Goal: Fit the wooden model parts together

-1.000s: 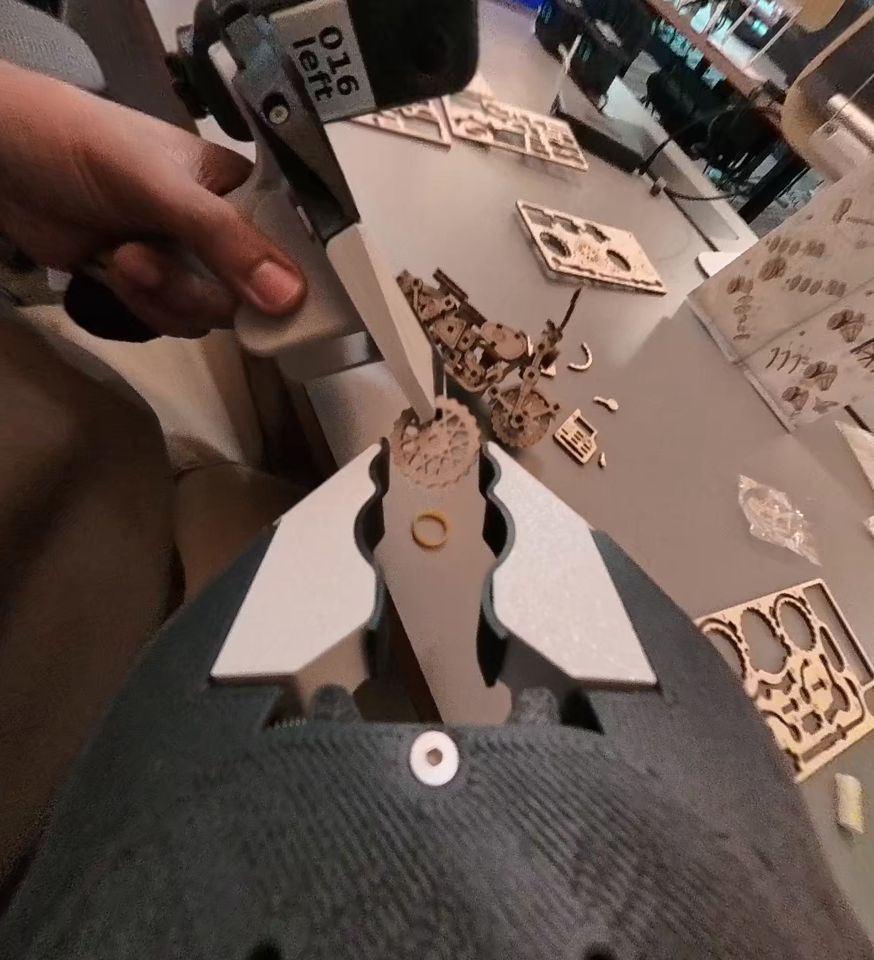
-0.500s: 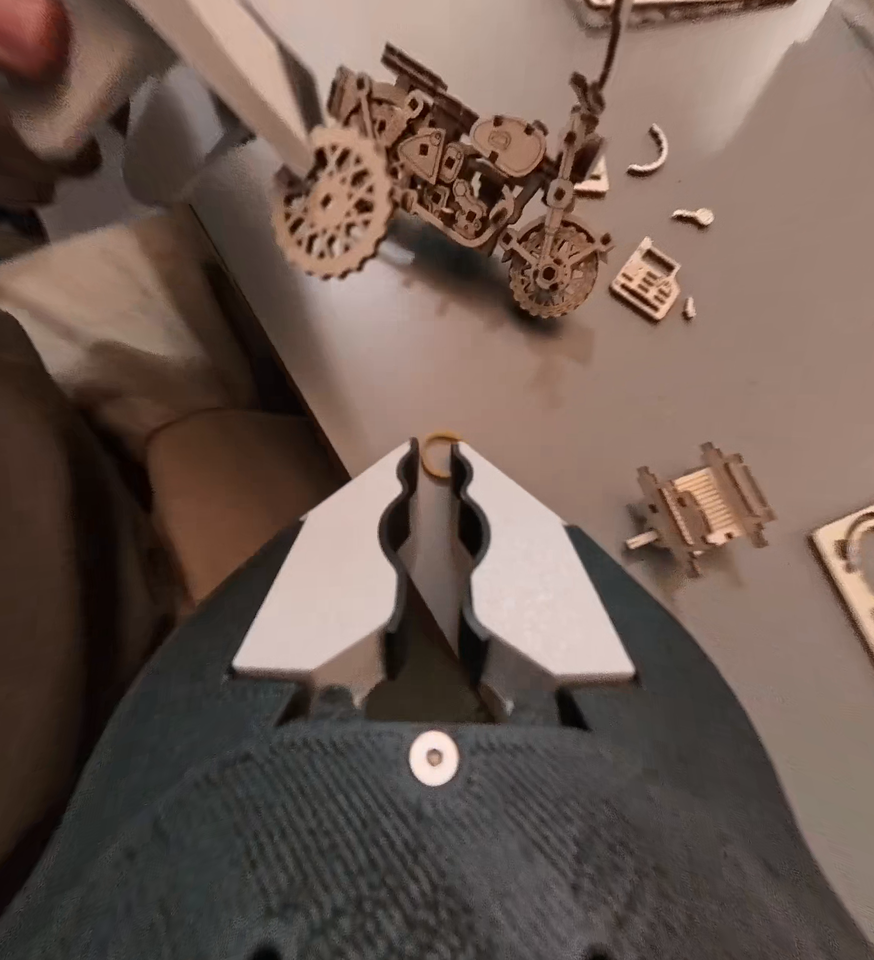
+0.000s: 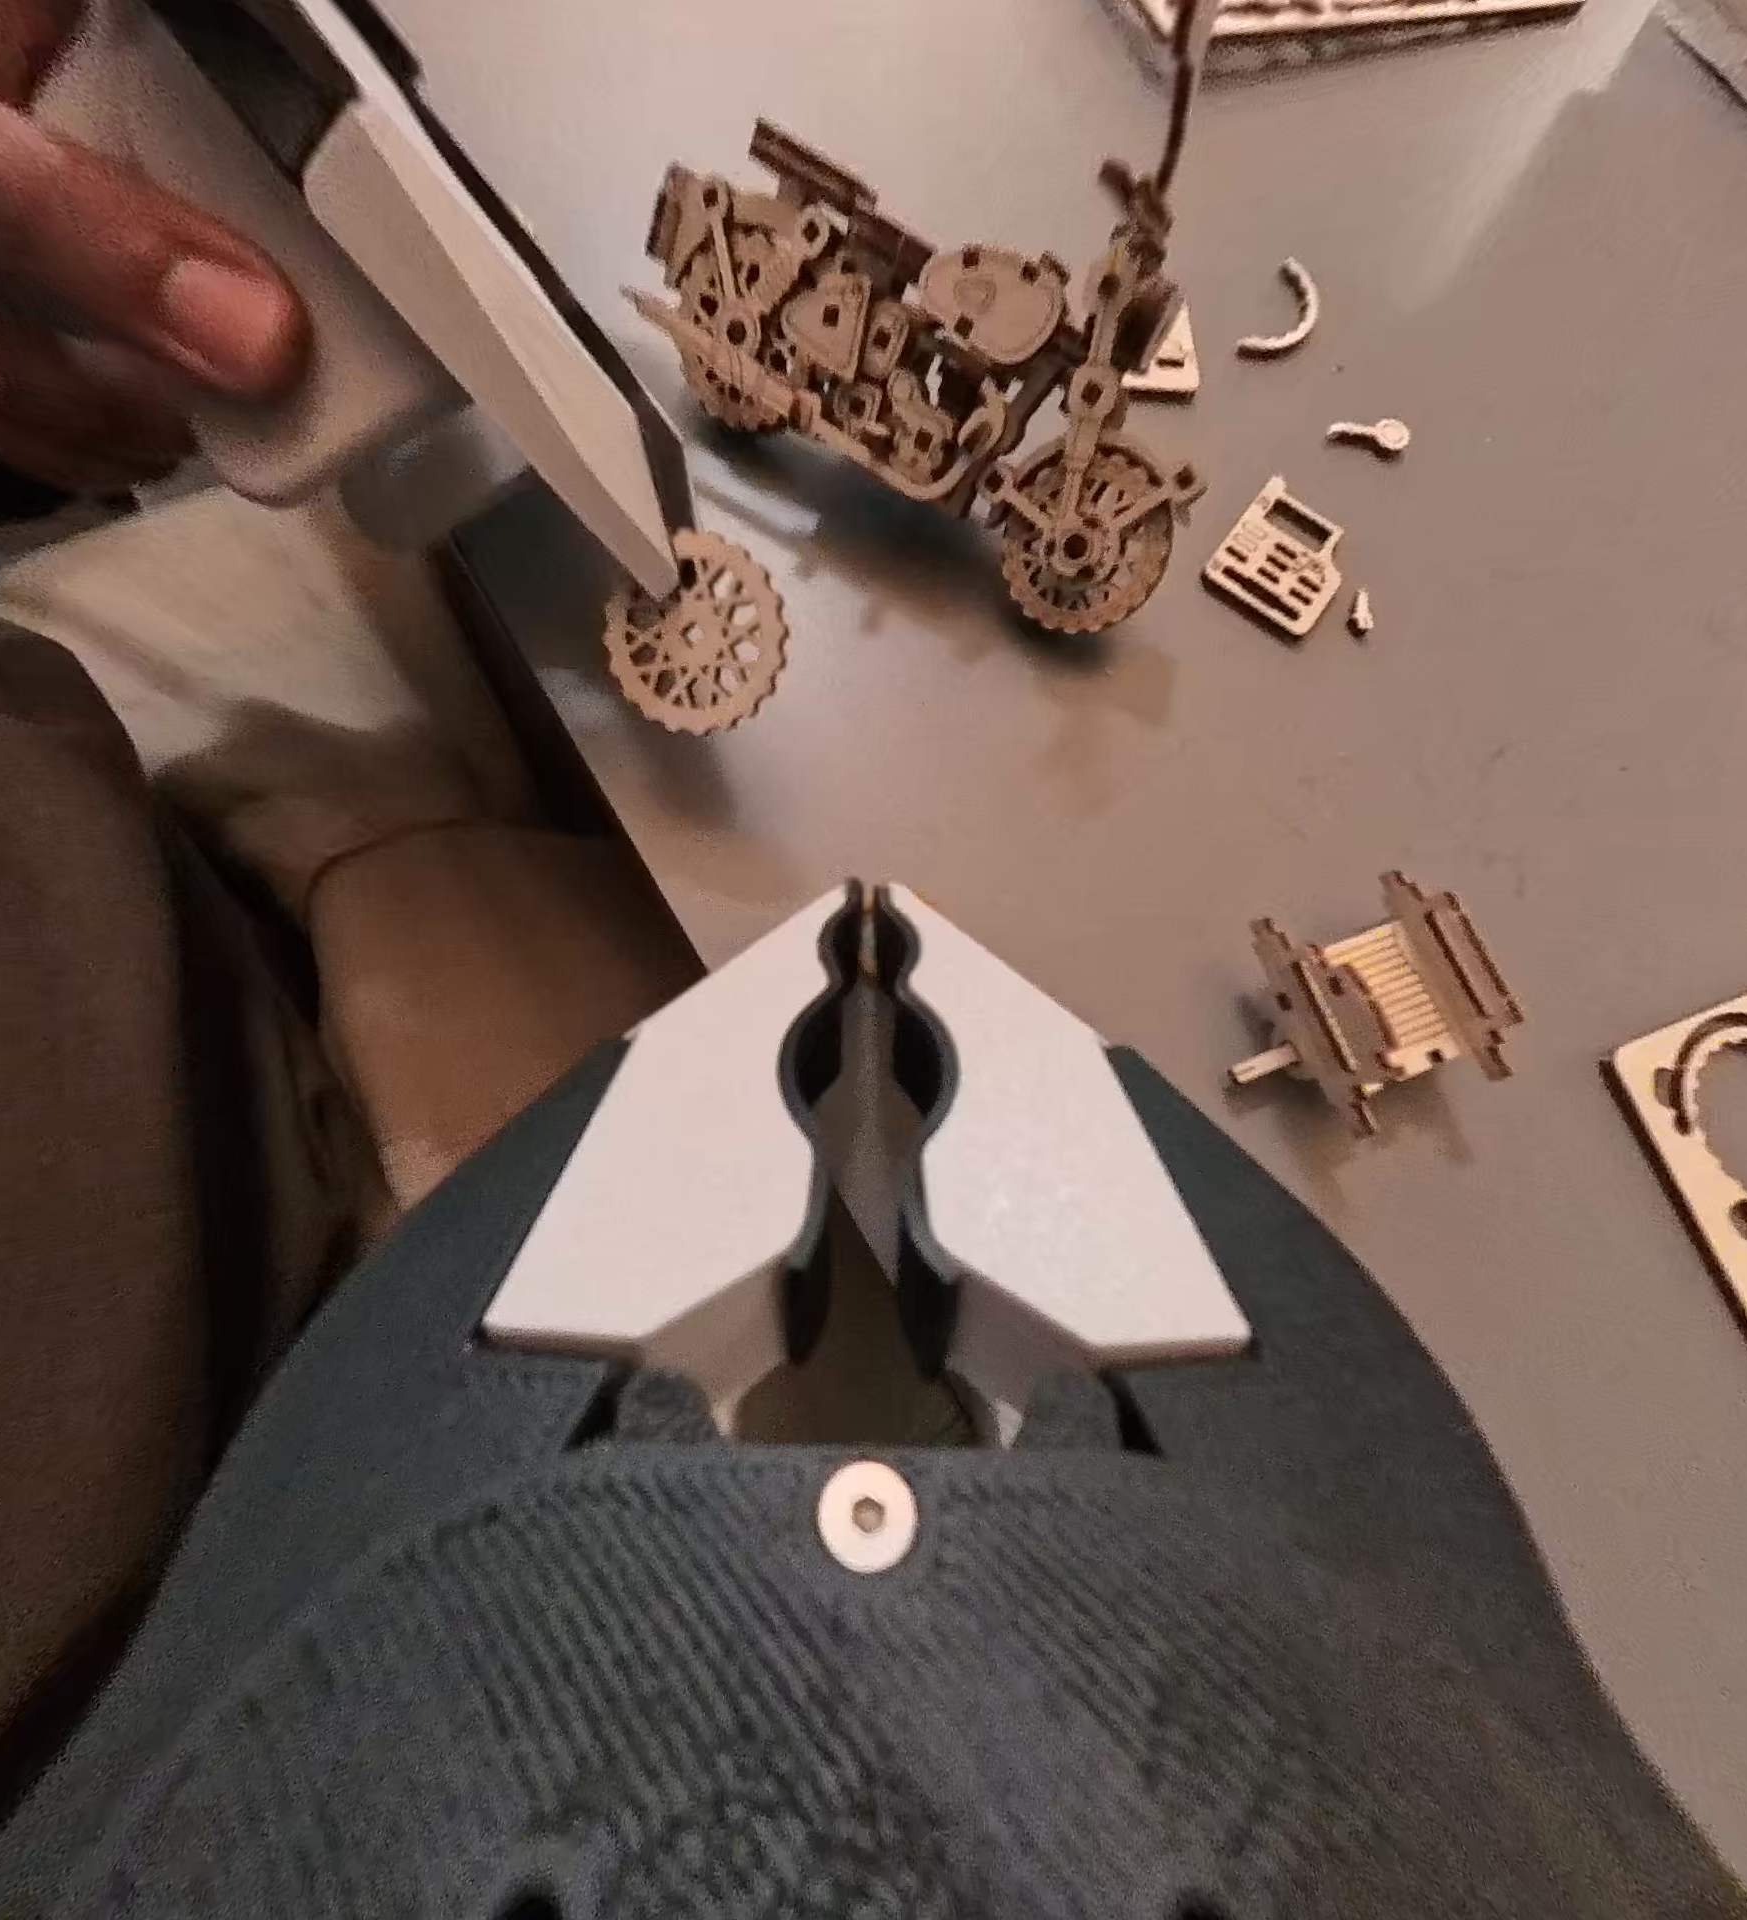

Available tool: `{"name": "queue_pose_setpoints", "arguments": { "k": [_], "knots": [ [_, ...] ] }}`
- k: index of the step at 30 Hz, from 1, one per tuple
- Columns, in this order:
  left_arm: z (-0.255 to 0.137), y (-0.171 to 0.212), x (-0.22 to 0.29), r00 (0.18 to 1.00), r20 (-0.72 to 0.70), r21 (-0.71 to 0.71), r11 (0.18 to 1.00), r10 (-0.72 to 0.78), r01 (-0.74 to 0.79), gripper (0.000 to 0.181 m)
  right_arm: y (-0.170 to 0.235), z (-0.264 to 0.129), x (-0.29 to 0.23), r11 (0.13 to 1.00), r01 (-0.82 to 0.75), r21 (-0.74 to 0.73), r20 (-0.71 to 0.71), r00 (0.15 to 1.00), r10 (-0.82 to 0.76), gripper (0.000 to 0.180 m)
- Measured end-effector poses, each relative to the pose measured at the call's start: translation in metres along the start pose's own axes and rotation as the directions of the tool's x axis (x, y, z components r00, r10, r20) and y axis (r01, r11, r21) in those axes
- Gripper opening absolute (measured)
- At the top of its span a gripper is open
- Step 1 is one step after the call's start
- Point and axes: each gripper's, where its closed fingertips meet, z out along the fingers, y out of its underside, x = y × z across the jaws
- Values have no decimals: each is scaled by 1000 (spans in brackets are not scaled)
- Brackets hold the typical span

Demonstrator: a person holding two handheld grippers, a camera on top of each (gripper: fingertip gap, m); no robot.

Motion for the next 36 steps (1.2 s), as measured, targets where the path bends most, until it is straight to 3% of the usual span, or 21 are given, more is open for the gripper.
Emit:
{"name": "queue_pose_setpoints", "arguments": {
  "k": [1, 7, 9, 12, 15, 20, 26, 36],
  "knots": [
    [0, 1, -1, 1000, 13, -10, 1000, 11, -11, 1, 2, 1, 0, 1000, 7, -9, -5, 1000, -7, 5],
    [2, 2, -1, 995, -46, -4, 996, -93, 93, 1, 3, 4, -4, 994, -106, -8, 55, 993, 106, 13],
    [2, 1, -2, 994, -42, -2, 995, -96, 96, 1, 3, 4, -2, 991, -135, -5, 62, 989, 135, 2],
    [2, 0, -4, 995, -33, 1, 996, -93, 93, 1, 3, 4, -2, 990, -144, -4, 78, 986, 144, 1],
    [2, -1, -4, 993, -44, 11, 994, -111, 112, 1, -7, 1, -1, 993, -111, 47, 60, 992, 108, 1],
    [2, -4, -1, 990, -72, 37, 991, -123, 126, 1, -59, -21, -21, 948, 43, 315, 32, 998, -56, 1],
    [4, -3, 9, 977, -148, 41, 986, -155, 163, 1, -56, -7, -36, 947, 198, 252, -27, 980, -198, 1],
    [5, 0, 19, 967, -213, 18, 989, -138, 145, 1, -54, -11, -34, 950, 176, 259, -18, 984, -177, 1]
  ]
}}
